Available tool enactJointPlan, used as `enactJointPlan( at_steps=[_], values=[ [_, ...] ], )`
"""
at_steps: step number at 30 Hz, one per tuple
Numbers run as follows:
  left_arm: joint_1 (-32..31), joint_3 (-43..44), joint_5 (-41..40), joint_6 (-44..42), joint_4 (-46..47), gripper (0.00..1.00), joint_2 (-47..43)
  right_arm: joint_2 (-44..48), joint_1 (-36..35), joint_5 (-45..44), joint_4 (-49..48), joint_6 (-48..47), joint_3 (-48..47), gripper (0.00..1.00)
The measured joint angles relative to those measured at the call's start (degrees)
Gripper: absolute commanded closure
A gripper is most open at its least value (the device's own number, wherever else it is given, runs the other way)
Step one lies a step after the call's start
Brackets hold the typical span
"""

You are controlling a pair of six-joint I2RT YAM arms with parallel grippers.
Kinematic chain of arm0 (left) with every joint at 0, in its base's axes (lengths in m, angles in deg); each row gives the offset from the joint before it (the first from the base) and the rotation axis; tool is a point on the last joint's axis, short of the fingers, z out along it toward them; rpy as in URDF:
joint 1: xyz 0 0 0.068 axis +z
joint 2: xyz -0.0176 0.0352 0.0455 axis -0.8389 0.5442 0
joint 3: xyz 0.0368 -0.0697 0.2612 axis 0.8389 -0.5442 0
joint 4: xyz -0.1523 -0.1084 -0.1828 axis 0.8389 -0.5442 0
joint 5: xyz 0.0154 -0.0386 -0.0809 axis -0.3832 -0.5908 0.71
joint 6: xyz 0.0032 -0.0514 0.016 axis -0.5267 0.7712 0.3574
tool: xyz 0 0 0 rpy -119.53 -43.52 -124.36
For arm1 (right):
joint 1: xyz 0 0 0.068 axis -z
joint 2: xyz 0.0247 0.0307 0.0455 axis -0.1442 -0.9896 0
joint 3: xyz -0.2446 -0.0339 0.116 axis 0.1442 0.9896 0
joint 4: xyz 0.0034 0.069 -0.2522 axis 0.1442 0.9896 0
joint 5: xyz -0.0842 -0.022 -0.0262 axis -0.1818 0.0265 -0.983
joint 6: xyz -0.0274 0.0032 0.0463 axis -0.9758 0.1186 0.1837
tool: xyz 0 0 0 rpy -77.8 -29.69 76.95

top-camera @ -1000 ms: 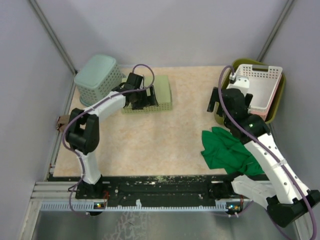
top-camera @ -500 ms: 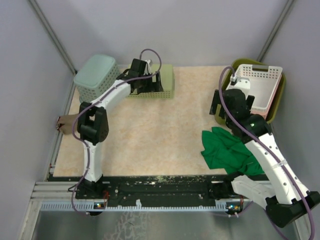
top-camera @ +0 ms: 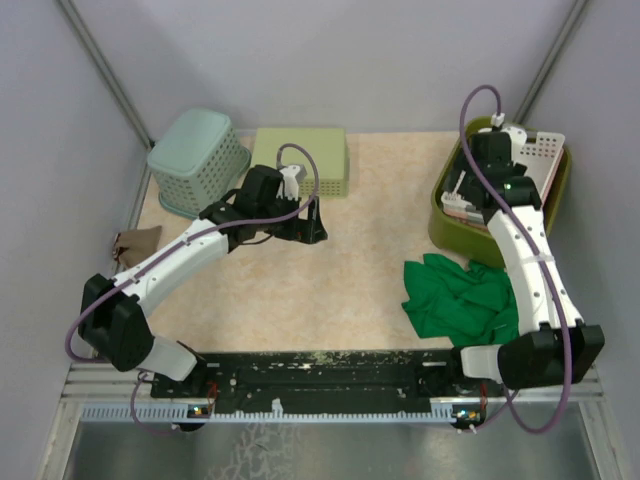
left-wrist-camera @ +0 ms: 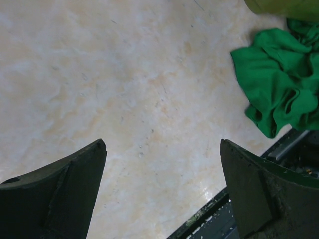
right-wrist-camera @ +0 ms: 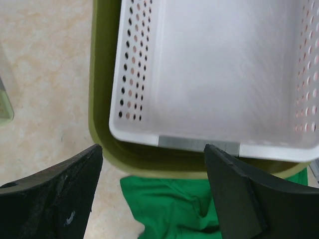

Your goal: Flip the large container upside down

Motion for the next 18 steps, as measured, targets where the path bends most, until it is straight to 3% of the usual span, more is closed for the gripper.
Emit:
enactJointPlan(
  at_steps=[5, 11, 18],
  values=[
    [-4.83, -5.33, 1.42, 2.51, 1.68, 0.00, -0.98, -9.25, 5.14, 1.70, -0.90, 0.87, -6.78, 0.31],
    [-7.56, -5.38, 2.01, 4.07, 2.25, 0.00, -0.26, -22.21, 6.03, 3.13, -1.57, 1.05, -15.47, 0.47],
    [-8.20, -4.00, 0.79, 2.89, 1.81, 0.00, -0.83, -34.62, 7.21, 4.17, -1.79, 1.40, -22.18, 0.53]
  ],
)
